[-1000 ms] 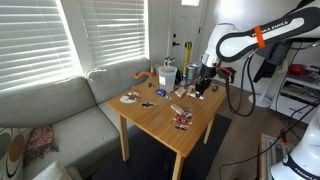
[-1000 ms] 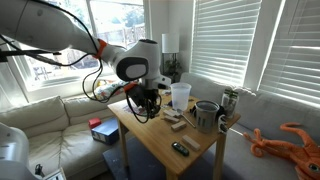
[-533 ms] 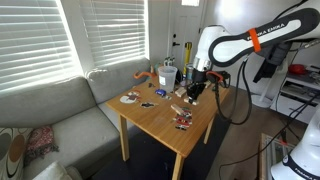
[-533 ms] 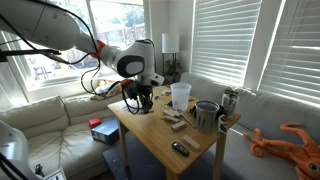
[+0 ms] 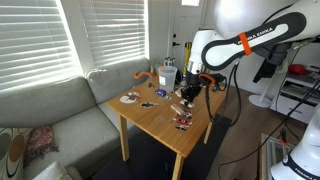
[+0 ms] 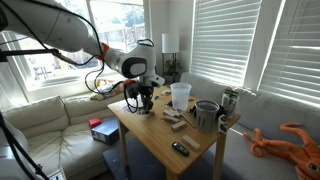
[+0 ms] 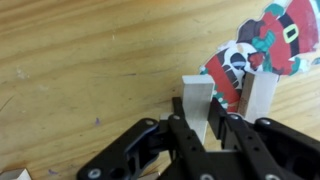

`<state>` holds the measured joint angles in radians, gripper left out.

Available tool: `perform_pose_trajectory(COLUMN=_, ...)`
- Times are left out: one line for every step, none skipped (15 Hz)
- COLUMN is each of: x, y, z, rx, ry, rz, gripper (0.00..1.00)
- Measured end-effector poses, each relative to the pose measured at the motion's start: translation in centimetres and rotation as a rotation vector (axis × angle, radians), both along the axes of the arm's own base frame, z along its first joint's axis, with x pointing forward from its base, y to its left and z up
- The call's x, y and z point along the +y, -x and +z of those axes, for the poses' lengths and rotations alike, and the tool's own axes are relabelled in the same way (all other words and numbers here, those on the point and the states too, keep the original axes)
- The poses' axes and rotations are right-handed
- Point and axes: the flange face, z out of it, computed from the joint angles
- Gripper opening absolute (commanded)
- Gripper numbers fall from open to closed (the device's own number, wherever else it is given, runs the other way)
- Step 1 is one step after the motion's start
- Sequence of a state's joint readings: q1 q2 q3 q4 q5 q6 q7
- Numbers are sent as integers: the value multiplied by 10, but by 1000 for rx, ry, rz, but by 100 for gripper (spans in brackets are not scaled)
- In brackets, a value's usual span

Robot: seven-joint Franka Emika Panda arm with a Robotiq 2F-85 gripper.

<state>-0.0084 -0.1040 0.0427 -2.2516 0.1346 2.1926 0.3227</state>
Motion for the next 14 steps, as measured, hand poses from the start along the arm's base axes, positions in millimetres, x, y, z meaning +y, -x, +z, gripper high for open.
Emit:
perform_pose_trajectory(x=1, y=-1, z=0, rx=0, ry=0, rz=-4, gripper=7)
perform_pose_trajectory(x=2, y=-2, z=0, rx=1, ry=1, rz=-6, gripper=7)
perform_pose_trajectory(x=4, y=-2, z=0, rx=1, ry=2, rz=-6, gripper=7)
perform_pose_trajectory(x=5, y=-3, z=0, rx=1, ry=3, rz=-6, gripper=7)
perform_pose_trajectory(x=7, y=-3, z=0, rx=1, ry=4, rz=-4, gripper=7)
perform_pose_trajectory(x=8, y=-3, z=0, rx=2, ry=4, rz=-2, gripper=7)
perform_pose_trajectory(x=10, y=-3, z=0, rx=2, ry=4, rz=1, gripper=7)
perform_pose_trajectory(x=11, y=-3, z=0, rx=3, ry=5, rz=3, gripper=7)
perform_pose_trajectory(x=12, y=-3, z=0, rx=3, ry=8, rz=5, gripper=7)
perform_pose_trajectory(x=13, y=-2, z=0, rx=3, ry=11, rz=6, gripper=7)
perform_pose_trajectory(x=13, y=-2, z=0, rx=3, ry=15, rz=7, gripper=7)
perform_pose_trajectory(x=14, y=-2, z=0, rx=3, ry=18, rz=8, gripper=7)
perform_pose_trajectory(x=14, y=-2, z=0, rx=3, ry=23, rz=9, gripper=7)
perform_pose_trajectory(x=15, y=-2, z=0, rx=3, ry=27, rz=10, gripper=7)
